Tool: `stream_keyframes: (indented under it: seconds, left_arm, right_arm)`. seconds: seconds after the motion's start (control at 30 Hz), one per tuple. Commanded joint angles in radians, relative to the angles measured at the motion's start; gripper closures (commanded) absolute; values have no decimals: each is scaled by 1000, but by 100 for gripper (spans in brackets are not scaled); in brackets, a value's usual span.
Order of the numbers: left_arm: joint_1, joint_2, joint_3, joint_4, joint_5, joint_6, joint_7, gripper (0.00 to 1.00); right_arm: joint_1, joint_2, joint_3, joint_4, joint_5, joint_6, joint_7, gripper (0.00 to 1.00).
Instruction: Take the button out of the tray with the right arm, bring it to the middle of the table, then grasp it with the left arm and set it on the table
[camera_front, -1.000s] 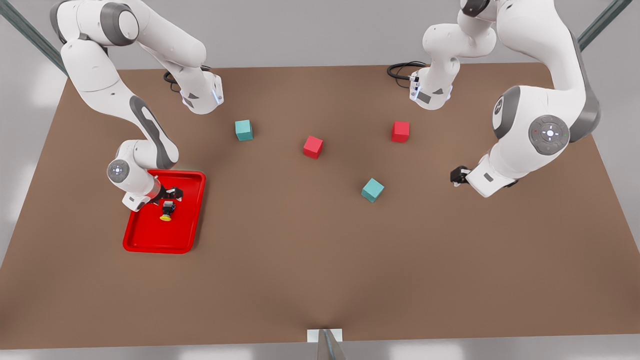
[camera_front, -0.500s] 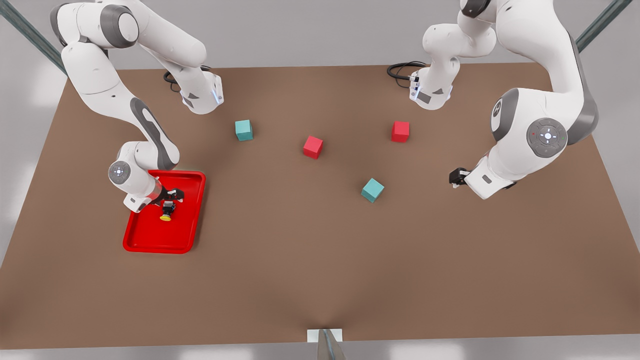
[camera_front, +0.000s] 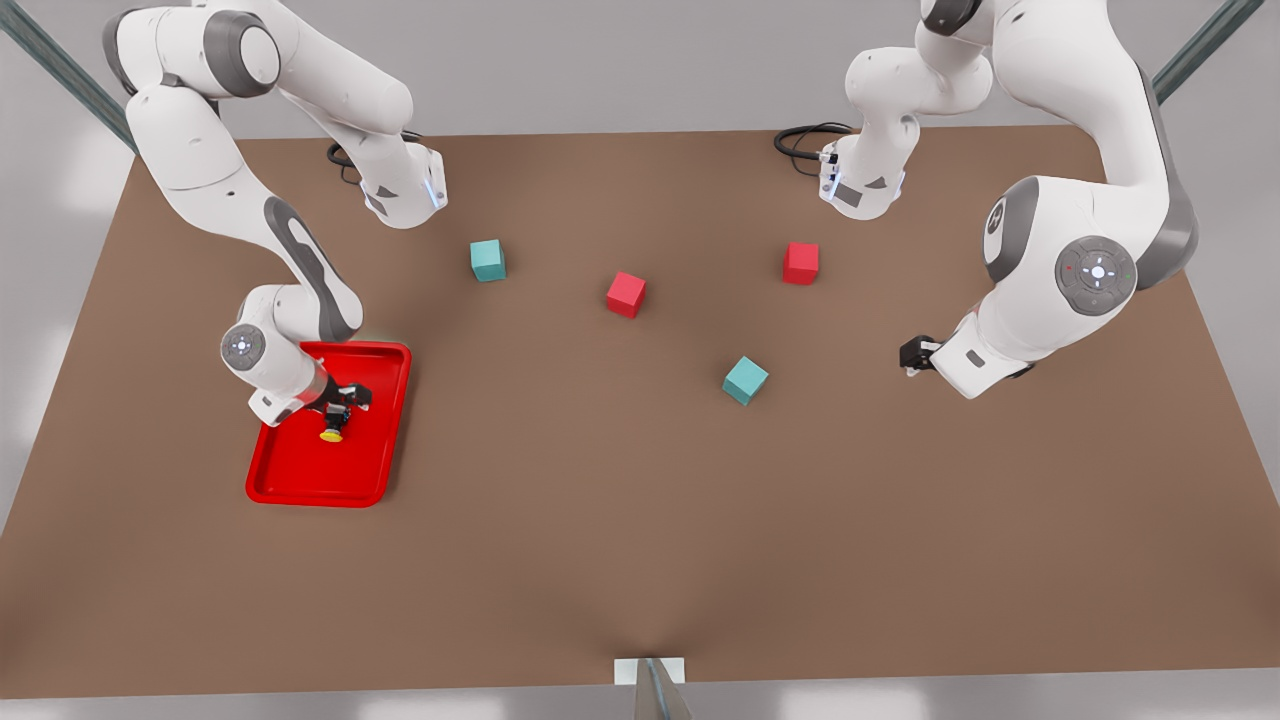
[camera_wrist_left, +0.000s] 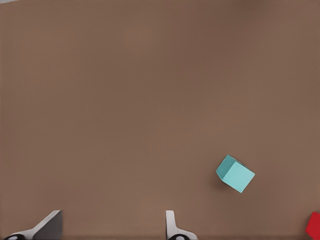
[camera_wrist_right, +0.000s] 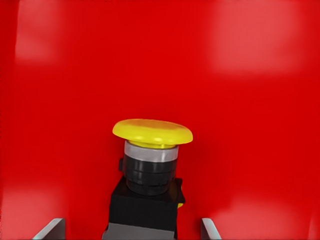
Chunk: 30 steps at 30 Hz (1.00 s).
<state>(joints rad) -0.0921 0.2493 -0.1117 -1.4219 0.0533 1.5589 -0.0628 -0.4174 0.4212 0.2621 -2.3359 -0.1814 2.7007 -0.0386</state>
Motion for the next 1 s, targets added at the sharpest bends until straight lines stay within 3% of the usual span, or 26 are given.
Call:
stream_keyframes:
  seconds: [0.0,0.4,0.47,0.5,0.97]
  left_arm:
    - [0,-2,0,0,0,0,1,0]
    - [0,-2,0,0,0,-2,1,0]
    - [0,-1,0,0,0,-2,1,0]
    - [0,-1,0,0,0,-2,1,0]
    - [-1,-1,0,0,0,-5,0,0]
  right_arm:
    - [3,2,0,6,3,1,206,0]
    - [22,27,-3,56,-3,-4,223,0]
    - [23,27,-3,56,-3,-9,220,44]
    - [23,27,-3,56,-3,-10,215,48]
    - [31,21,-3,78,-7,-67,118,59]
